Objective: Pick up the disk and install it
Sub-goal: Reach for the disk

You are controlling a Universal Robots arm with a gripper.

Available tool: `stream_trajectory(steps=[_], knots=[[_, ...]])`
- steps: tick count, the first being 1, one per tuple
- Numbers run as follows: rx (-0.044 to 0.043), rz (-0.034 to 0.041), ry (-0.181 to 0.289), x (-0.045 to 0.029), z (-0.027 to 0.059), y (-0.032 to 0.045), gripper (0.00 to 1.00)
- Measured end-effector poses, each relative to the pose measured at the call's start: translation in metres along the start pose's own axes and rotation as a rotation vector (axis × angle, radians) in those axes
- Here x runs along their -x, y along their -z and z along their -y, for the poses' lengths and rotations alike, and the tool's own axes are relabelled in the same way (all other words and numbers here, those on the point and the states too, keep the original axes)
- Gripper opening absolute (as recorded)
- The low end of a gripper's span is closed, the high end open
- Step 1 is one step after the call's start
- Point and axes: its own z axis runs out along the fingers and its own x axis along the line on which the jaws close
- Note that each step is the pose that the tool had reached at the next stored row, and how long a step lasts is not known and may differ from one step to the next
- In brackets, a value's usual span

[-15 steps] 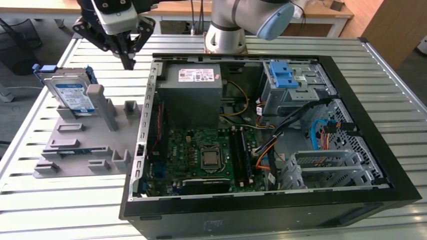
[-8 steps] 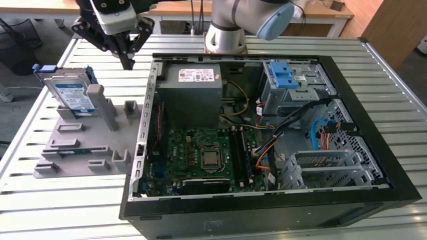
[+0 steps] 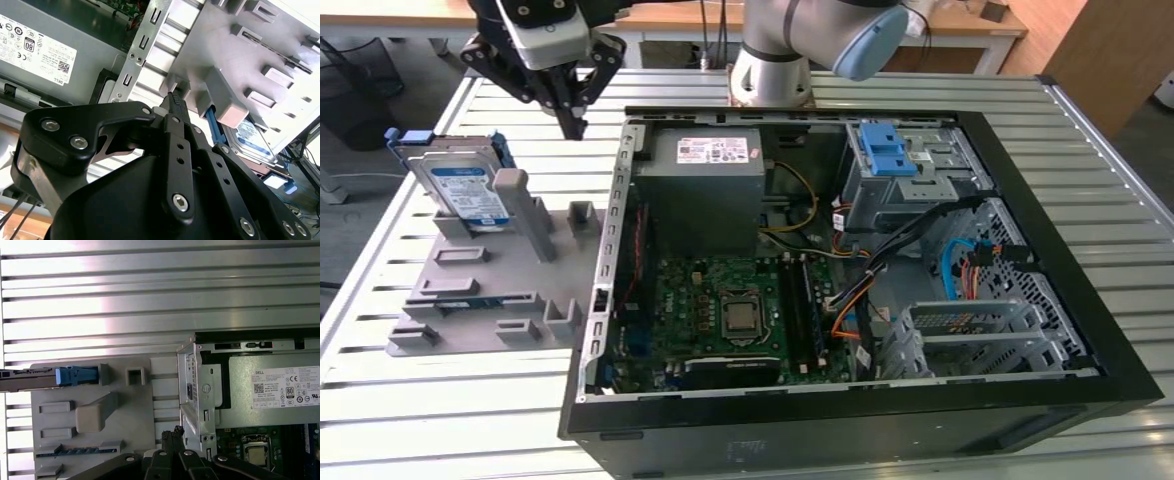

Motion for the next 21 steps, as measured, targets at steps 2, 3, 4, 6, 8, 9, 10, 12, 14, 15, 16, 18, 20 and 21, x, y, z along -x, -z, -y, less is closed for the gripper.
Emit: stream_trajectory(steps=[2, 3, 4, 6, 8, 9, 10, 12, 14, 15, 16, 18, 20, 21], knots=[[-0.0001, 0.0, 0.0, -0.0005, 0.0, 0.0, 0.11], [-0.0001, -0.0001, 0.0, -0.0007, 0.0, 0.0, 0.11], [-0.0001, 0.0, 0.0, -0.001, 0.0, 0.0, 0.11], [0.0, 0.0, 0.0, -0.0017, -0.0001, -0.0001, 0.11], [0.0, 0.0, 0.0, -0.0025, -0.0001, -0.0001, 0.11], [-0.0001, -0.0001, 0.0, -0.0029, -0.0001, -0.0001, 0.11], [0.0, 0.0, 0.0, -0.0033, -0.0001, -0.0001, 0.11], [-0.0001, 0.0, 0.0, -0.0034, -0.0001, -0.0001, 0.11], [0.0, 0.0, 0.0, -0.0035, -0.0001, -0.0001, 0.11], [0.0, 0.0, 0.0, -0.0036, -0.0001, -0.0001, 0.11], [-0.0001, 0.0, 0.0, -0.0038, -0.0001, -0.0001, 0.11], [-0.0001, 0.0, 0.0, -0.0043, 0.0, -0.0001, 0.11], [0.0, 0.0, 0.0, -0.0048, 0.0, -0.0001, 0.11], [-0.0001, 0.0, 0.0, -0.005, 0.0, -0.0001, 0.11]])
